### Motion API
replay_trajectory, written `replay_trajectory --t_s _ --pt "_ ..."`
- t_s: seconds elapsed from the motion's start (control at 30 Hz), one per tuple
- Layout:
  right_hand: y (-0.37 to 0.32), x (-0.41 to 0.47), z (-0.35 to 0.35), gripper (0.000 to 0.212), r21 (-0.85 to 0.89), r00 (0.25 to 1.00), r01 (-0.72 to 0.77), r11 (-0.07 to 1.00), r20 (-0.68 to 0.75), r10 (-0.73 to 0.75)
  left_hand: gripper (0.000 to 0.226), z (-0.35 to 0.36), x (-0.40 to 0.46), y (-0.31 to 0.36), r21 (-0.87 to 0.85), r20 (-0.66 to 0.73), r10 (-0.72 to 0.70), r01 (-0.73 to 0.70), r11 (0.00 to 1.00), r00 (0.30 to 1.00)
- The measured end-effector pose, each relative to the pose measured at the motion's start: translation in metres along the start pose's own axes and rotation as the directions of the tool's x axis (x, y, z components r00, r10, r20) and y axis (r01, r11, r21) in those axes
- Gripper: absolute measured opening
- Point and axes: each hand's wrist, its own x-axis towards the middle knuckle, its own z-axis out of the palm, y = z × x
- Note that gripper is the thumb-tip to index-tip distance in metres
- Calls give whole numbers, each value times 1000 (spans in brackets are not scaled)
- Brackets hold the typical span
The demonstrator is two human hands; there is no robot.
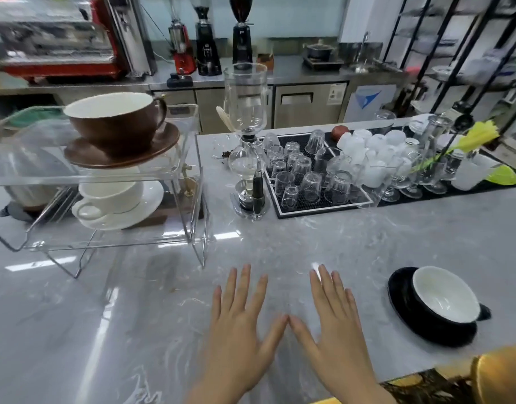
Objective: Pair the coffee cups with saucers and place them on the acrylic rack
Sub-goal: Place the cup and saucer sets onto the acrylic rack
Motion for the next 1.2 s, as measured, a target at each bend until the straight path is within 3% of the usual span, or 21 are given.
replay_trajectory --t_s 0.43,0.63,0.93,1.2 --pt "82 -3 -60 86 -32 990 -136 990 -38 134 92 39 36 83 -10 137 21 -20 1000 990" --pt "122 -6 -88 90 35 970 -239 971 -36 240 90 59 57 126 -125 204 52 -27 992 978" --pt "178 -14 -122 78 70 922 -382 921 -33 385 93 87 78 179 -204 279 62 -4 979 958" --pt "212 -7 -135 81 289 856 -508 812 64 513 80 106 97 207 -279 359 22 85 957 933"
